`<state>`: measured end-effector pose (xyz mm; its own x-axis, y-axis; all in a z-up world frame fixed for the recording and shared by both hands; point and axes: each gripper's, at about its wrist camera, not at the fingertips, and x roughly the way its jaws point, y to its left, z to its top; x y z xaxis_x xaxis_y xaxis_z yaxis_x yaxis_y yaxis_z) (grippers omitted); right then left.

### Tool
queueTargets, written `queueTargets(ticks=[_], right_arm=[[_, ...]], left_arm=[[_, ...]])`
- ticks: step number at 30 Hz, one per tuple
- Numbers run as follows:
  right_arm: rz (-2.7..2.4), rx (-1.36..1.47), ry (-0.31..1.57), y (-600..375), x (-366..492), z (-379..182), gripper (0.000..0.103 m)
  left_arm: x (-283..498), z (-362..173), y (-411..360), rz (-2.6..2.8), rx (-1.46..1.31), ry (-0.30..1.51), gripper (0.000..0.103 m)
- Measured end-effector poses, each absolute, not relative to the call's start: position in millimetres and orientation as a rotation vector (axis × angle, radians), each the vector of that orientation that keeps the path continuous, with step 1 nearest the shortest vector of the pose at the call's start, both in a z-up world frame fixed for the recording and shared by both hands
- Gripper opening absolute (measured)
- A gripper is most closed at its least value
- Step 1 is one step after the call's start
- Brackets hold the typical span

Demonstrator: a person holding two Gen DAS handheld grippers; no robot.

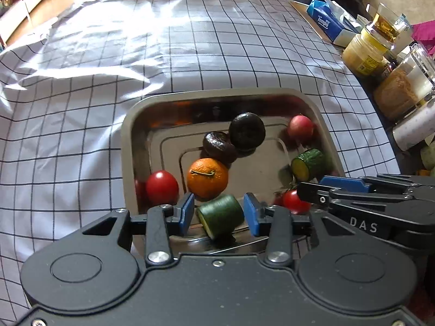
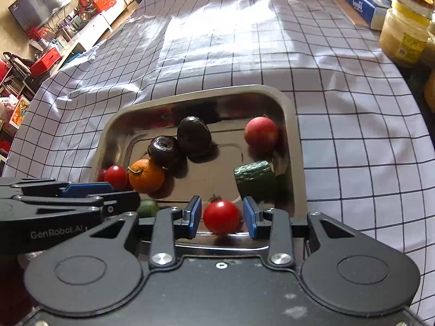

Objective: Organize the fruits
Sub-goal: 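Carry cucumber chunk and tomato over the steel tray, then lower into tray and open left tool while right tool releases tomato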

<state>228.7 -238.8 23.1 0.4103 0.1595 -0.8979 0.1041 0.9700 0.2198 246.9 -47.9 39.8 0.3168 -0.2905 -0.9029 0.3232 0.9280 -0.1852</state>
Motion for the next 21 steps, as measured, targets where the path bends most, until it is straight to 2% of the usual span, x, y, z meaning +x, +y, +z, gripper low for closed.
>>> queueTargets(ticks=[21], right_arm=[[0.055,0.237,1.095,-233,176,34,0.037]], left_arm=[[178,50,-40,-0.384,0.052,1.071,0.05]])
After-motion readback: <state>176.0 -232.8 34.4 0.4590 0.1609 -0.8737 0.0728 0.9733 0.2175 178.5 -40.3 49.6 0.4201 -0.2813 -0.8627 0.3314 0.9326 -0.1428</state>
